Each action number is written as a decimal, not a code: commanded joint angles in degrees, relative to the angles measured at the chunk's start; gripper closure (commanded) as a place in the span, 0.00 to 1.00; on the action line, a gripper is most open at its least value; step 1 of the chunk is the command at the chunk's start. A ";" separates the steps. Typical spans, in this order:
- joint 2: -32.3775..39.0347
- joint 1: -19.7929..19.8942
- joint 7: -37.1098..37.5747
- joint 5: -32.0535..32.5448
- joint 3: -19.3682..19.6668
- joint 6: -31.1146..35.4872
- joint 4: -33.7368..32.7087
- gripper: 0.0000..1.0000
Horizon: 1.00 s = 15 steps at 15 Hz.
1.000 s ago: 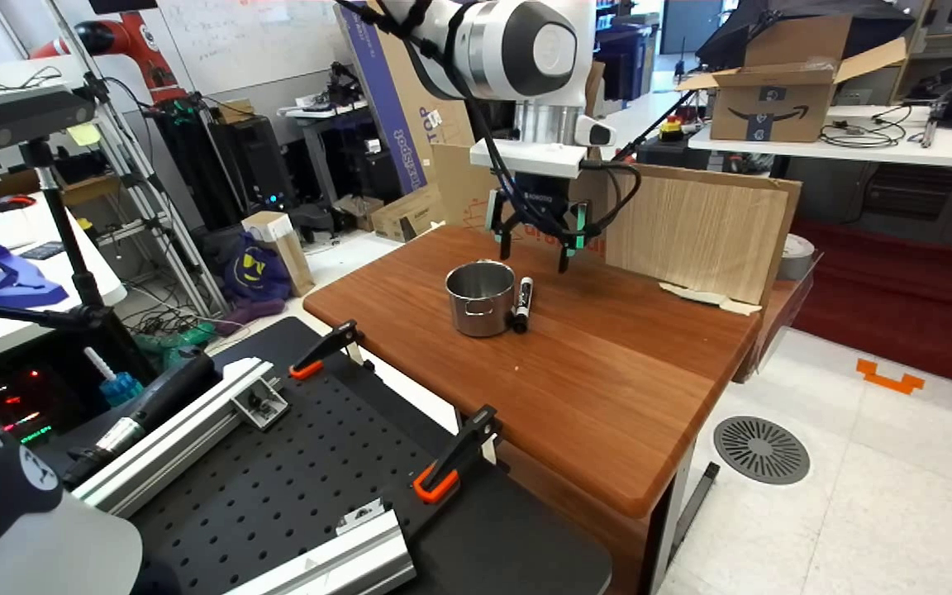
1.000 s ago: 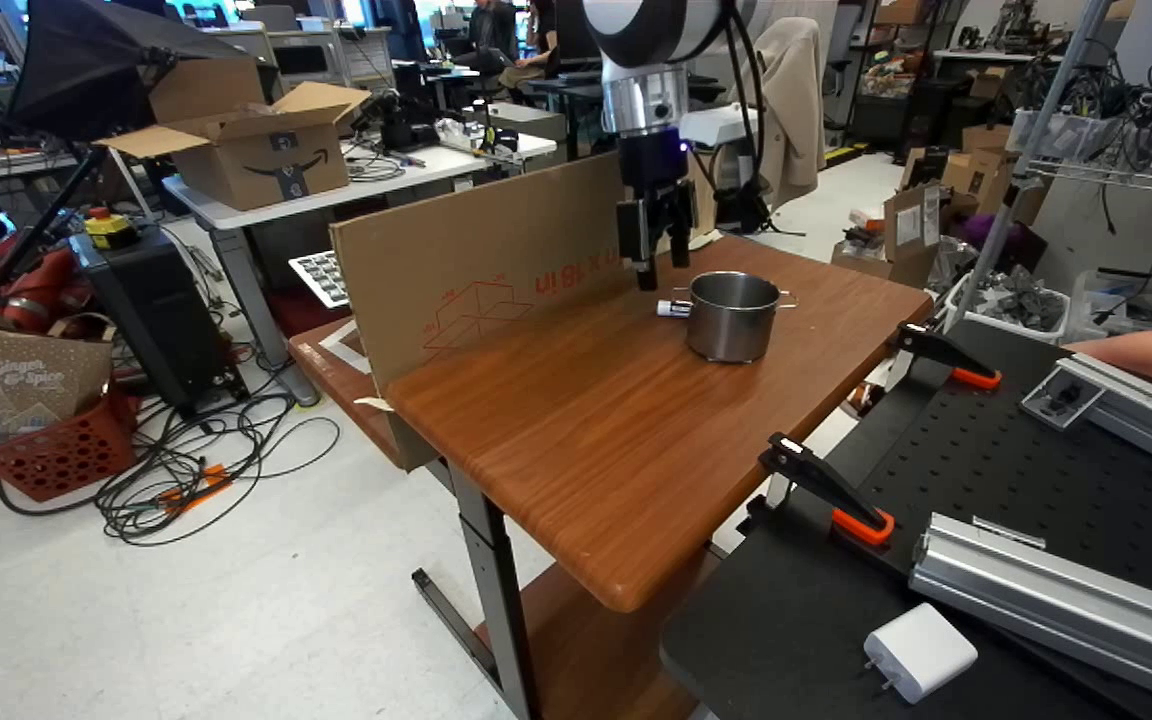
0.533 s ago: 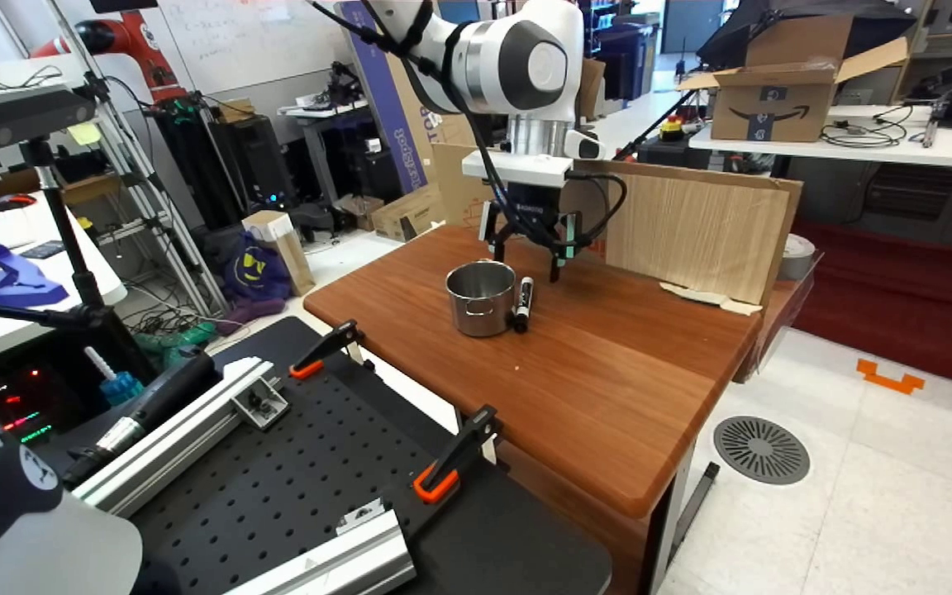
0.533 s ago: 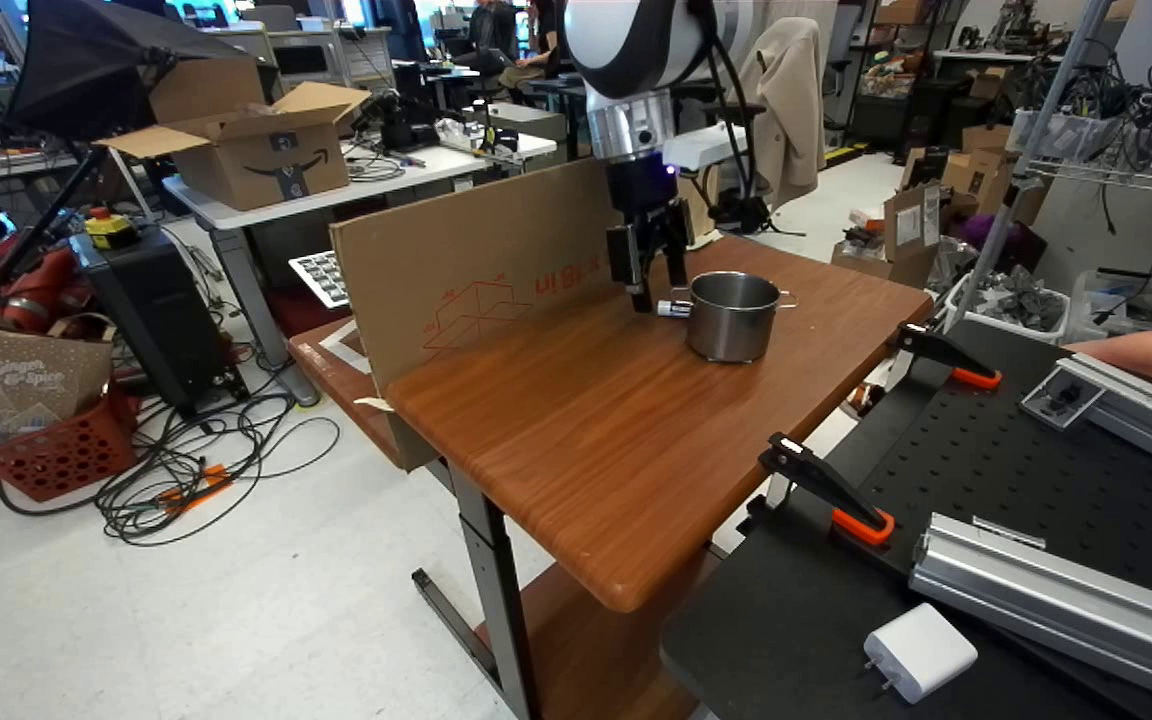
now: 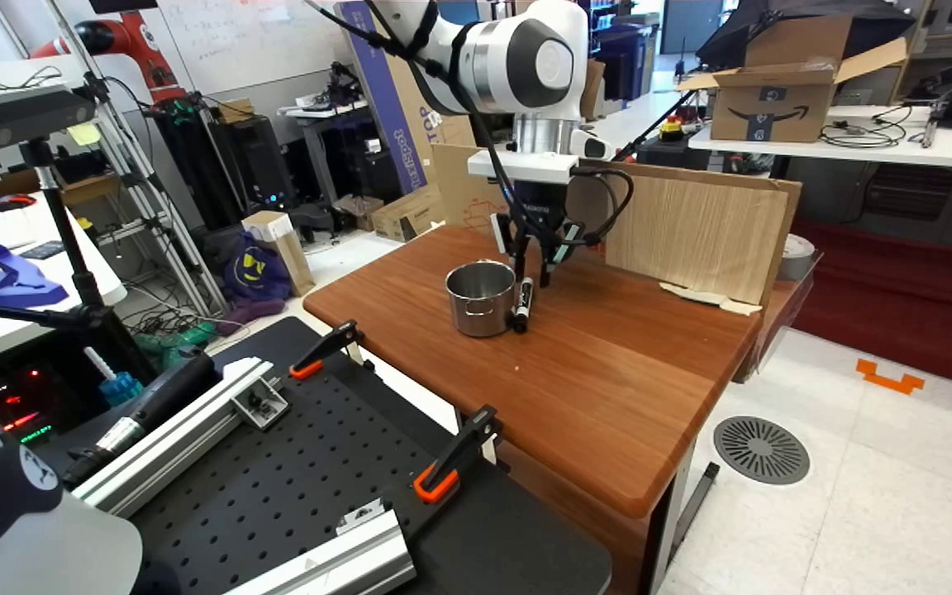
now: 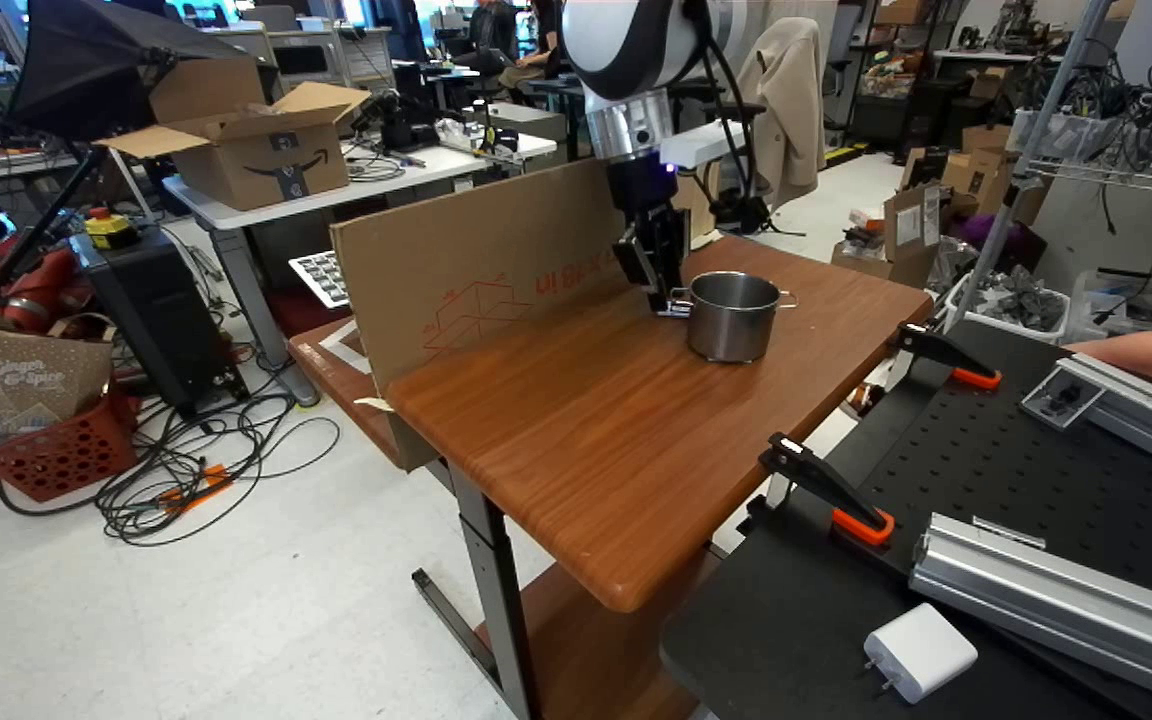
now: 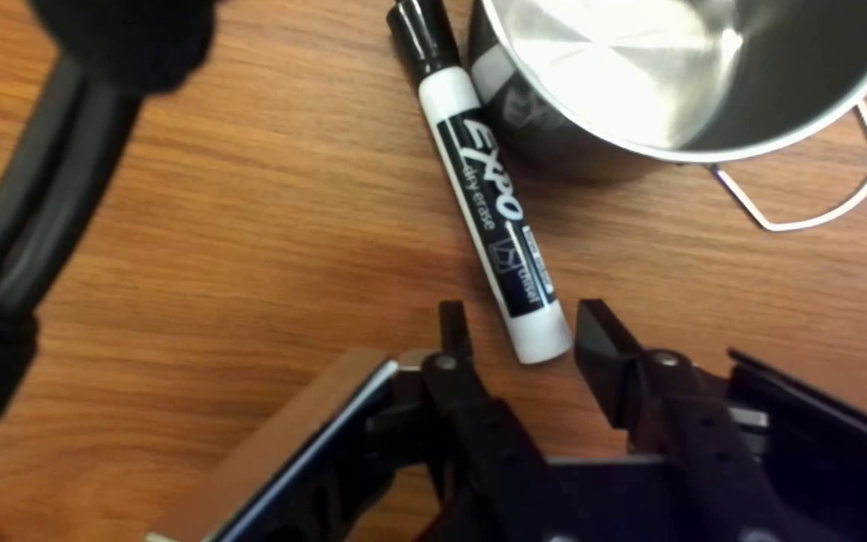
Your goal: Put the marker in the pot
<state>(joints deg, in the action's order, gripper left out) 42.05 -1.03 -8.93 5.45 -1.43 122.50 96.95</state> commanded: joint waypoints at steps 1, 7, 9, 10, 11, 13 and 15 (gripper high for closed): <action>2.13 -0.41 1.02 0.77 0.70 -3.00 -3.32 0.88; 3.13 -0.27 0.97 0.90 1.18 -4.68 -5.24 0.95; 2.97 -0.19 1.00 0.87 1.22 -4.66 -5.27 0.95; 2.65 -0.16 1.12 0.91 1.33 -4.33 -4.97 0.95; 2.30 -0.16 1.26 1.04 1.49 -4.03 -4.62 0.95; 1.31 -0.18 1.67 1.46 2.04 -2.93 -3.42 0.95; 0.46 -0.19 2.13 1.88 2.63 -2.35 -2.48 0.95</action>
<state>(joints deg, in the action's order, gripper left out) 43.52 -0.91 -8.37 5.74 0.47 120.07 93.78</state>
